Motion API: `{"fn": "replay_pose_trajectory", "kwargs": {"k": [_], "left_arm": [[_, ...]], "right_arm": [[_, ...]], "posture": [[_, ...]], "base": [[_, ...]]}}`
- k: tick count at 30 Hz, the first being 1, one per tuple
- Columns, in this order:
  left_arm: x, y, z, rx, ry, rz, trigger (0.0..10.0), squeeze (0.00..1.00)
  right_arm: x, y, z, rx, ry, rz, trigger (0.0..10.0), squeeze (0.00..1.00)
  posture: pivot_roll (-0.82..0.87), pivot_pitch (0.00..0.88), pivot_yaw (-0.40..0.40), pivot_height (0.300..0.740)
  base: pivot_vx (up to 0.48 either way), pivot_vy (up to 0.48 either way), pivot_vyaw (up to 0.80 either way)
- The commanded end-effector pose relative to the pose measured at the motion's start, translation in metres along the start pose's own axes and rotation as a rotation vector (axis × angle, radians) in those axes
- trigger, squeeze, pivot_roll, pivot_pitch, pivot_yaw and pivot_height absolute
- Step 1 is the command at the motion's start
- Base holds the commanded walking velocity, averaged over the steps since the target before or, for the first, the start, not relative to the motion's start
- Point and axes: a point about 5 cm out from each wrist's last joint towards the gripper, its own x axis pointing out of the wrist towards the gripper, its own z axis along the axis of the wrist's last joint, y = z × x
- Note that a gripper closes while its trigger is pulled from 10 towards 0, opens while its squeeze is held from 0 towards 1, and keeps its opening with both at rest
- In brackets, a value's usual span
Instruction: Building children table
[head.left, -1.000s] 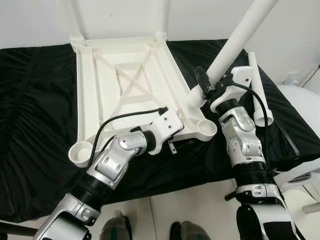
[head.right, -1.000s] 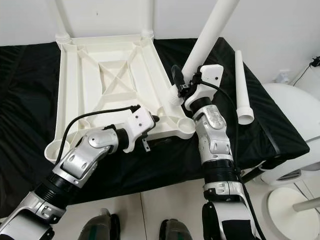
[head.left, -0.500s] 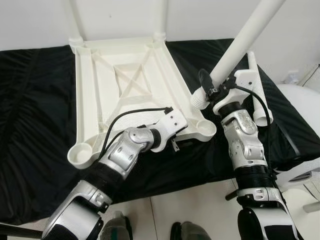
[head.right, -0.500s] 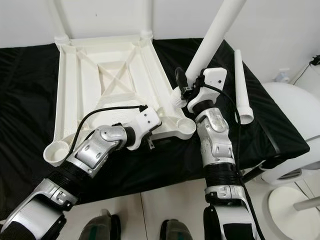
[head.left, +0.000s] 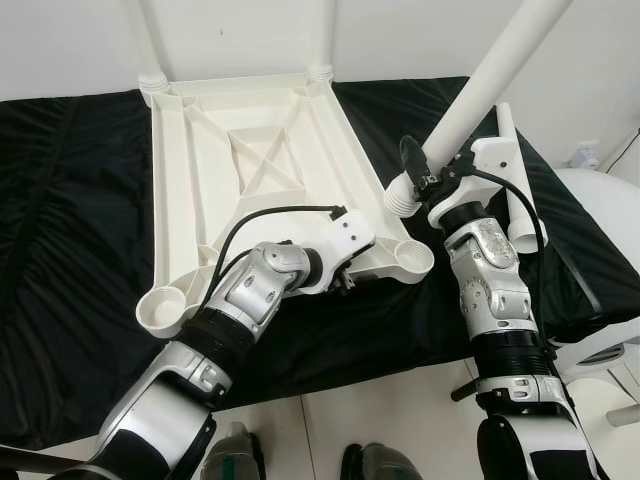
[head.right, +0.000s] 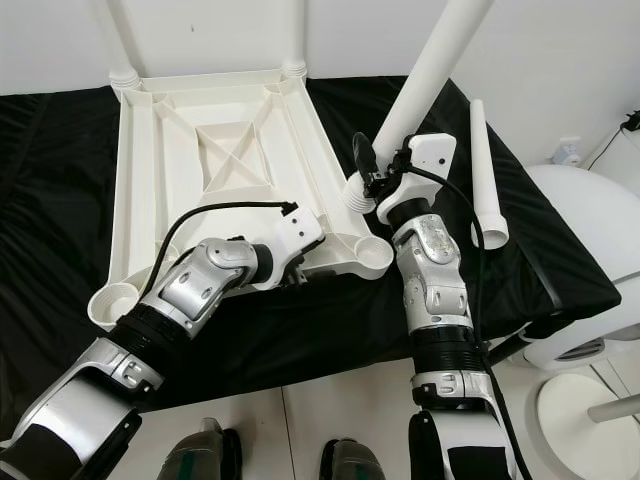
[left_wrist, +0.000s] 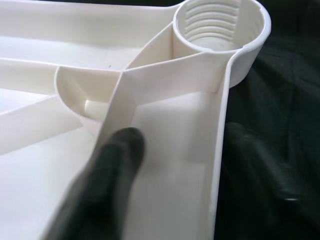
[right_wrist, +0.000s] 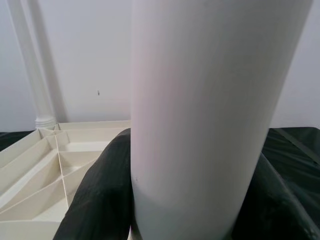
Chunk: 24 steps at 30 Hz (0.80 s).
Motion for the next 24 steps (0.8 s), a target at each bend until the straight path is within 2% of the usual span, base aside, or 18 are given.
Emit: {"fn": "replay_pose_trajectory", "kwargs": {"k": [1, 6, 7, 17, 18, 19, 20, 21, 24], "left_arm": [[-0.001, 0.002, -0.011, 0.013, 0.068, 0.025, 0.0, 0.0], [-0.002, -0.003, -0.016, 0.045, 0.093, -0.03, 0.0, 0.0], [-0.002, -0.004, -0.018, 0.058, 0.109, -0.041, 10.0, 0.0], [-0.001, -0.006, -0.021, 0.086, 0.129, -0.051, 10.0, 0.0], [-0.001, -0.006, -0.022, 0.088, 0.129, -0.057, 9.1, 0.0], [-0.001, -0.007, -0.022, 0.09, 0.129, -0.068, 0.9, 0.0], [-0.001, -0.007, -0.022, 0.09, 0.129, -0.068, 0.9, 0.0], [-0.001, -0.008, -0.022, 0.086, 0.126, -0.082, 0.0, 0.0], [-0.002, -0.01, -0.023, 0.093, 0.131, -0.1, 0.0, 0.0]], "right_arm": [[-0.002, 0.001, 0.002, -0.009, 0.001, 0.014, 10.0, 0.0], [-0.009, -0.001, 0.0, -0.019, 0.022, 0.018, 10.0, 0.0], [-0.012, -0.002, -0.001, -0.022, 0.03, 0.017, 10.0, 0.0], [-0.023, -0.005, -0.002, -0.025, 0.051, 0.015, 10.0, 0.0], [-0.024, -0.005, -0.002, -0.024, 0.055, 0.015, 10.0, 0.0], [-0.026, -0.004, -0.003, -0.023, 0.062, 0.018, 10.0, 0.0], [-0.026, -0.004, -0.003, -0.023, 0.062, 0.018, 10.0, 0.0], [-0.028, -0.004, -0.004, -0.024, 0.073, 0.026, 10.0, 0.0], [-0.032, -0.003, -0.006, -0.024, 0.09, 0.038, 10.0, 0.0]], "posture": [[0.0, 0.06, 0.008, 0.74], [-0.01, 0.063, 0.006, 0.74], [-0.01, 0.064, 0.004, 0.74], [-0.02, 0.064, 0.008, 0.74], [-0.02, 0.062, 0.009, 0.74], [-0.02, 0.063, 0.009, 0.74], [-0.02, 0.063, 0.009, 0.74], [-0.02, 0.063, 0.01, 0.74], [-0.03, 0.065, 0.007, 0.74]], "base": [[0.0, 0.0, 0.0], [0.0, 0.0, 0.0], [0.0, 0.0, 0.0], [0.0, 0.0, 0.0], [0.0, 0.0, 0.0], [0.0, 0.0, 0.0], [0.0, 0.0, 0.0], [0.0, 0.0, 0.0], [0.0, 0.0, 0.0]]}}
